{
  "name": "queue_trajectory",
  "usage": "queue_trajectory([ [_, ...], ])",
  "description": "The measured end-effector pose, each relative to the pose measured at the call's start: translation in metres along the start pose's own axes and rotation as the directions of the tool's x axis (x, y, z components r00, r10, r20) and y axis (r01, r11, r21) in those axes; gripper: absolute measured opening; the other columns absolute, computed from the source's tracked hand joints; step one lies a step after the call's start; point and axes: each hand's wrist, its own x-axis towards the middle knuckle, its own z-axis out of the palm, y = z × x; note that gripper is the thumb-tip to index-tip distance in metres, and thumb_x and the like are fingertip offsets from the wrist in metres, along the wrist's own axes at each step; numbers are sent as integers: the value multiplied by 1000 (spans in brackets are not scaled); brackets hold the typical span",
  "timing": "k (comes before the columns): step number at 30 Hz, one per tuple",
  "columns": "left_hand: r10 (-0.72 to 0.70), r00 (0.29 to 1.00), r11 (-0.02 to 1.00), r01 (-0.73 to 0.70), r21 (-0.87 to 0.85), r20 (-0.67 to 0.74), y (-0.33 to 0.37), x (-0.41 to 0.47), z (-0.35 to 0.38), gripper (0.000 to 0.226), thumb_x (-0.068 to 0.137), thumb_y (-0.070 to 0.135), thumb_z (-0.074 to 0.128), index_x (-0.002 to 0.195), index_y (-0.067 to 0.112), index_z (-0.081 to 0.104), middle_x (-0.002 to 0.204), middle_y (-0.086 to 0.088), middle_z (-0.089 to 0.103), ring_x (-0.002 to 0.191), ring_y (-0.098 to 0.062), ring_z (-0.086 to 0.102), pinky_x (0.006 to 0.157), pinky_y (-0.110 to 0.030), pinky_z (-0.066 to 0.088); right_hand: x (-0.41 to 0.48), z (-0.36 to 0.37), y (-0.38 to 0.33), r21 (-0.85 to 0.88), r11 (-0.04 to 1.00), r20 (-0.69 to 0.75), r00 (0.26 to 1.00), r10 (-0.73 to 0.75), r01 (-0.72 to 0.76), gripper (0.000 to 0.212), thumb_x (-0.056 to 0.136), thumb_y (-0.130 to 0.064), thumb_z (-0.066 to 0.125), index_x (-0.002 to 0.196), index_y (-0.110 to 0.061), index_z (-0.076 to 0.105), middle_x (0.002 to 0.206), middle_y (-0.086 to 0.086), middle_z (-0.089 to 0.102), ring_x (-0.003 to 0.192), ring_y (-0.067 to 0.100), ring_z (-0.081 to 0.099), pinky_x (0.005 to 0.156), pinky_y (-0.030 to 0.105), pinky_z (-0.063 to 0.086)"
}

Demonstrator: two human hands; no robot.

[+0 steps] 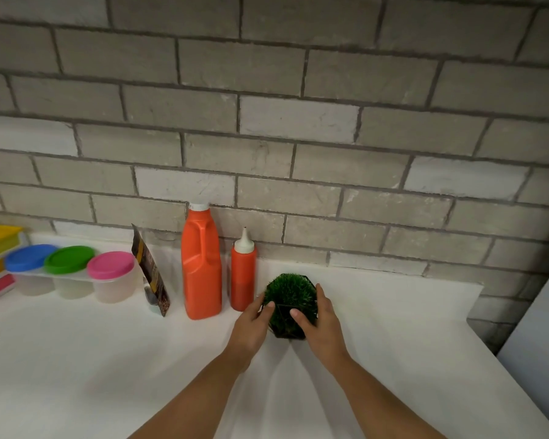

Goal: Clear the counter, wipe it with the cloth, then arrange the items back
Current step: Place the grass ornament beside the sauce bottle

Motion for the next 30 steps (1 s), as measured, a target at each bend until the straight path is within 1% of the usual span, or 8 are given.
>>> queue_trajectory([
  [5,30,1000,1000,-30,10,5,1,-1,1,43,98,32,44,141,30,39,140,5,46,124,-11,42,106,-36,37,0,0,-1,-64,998,11,1000,18,-18,79,90,-35,58,149,-14,10,146,10,34,133,22,37,108,30,34],
  [8,66,998,998,-65,16,-12,4,-2,3,40,99,27,43,139,27,42,131,7,48,116,-6,42,97,-23,36,2,-3,-3,-183,982,74,996,57,-42,81,92,-42,51,150,-15,2,148,10,29,134,24,36,107,33,36],
  [10,78,997,996,-77,47,-18,5,-2,4,38,99,26,42,137,25,44,130,7,48,114,-5,41,93,-19,32,3,-6,-6,-271,961,116,989,91,-57,81,93,-47,46,150,-16,-3,149,10,26,134,25,36,106,35,38],
  [14,56,996,991,-48,124,-63,6,-4,4,47,98,31,43,143,18,36,145,-4,35,133,-18,36,103,-25,30,0,-16,-15,-396,917,141,983,121,-56,78,93,-52,40,150,-21,-2,147,11,25,133,28,35,105,38,39],
  [17,63,994,986,-48,158,-93,16,-10,2,51,98,29,44,144,12,31,148,-7,28,136,-21,33,107,-27,28,-5,-25,-26,-417,908,117,988,100,-43,73,94,-50,40,150,-23,1,147,11,24,133,28,34,105,39,39],
  [21,123,988,975,-103,196,-91,32,-25,-1,47,98,25,46,141,10,35,145,-9,31,133,-20,36,95,-18,27,-17,-36,-44,-436,900,102,992,71,-20,69,95,-47,39,150,-24,4,148,10,24,134,27,33,106,39,37],
  [23,142,987,971,-125,203,-73,39,-34,-4,46,98,24,46,140,11,36,144,-8,32,132,-20,37,94,-18,27,-27,-40,-55,-430,903,100,993,65,-16,68,96,-46,40,150,-23,7,148,9,23,135,26,32,106,38,37],
  [30,157,988,963,-151,223,-7,46,-66,-21,39,96,24,49,133,14,46,135,-6,41,126,-20,43,104,-28,36,-63,-42,-84,-390,920,75,995,71,-36,55,97,-40,40,146,-19,25,141,9,32,127,26,42,101,37,41],
])
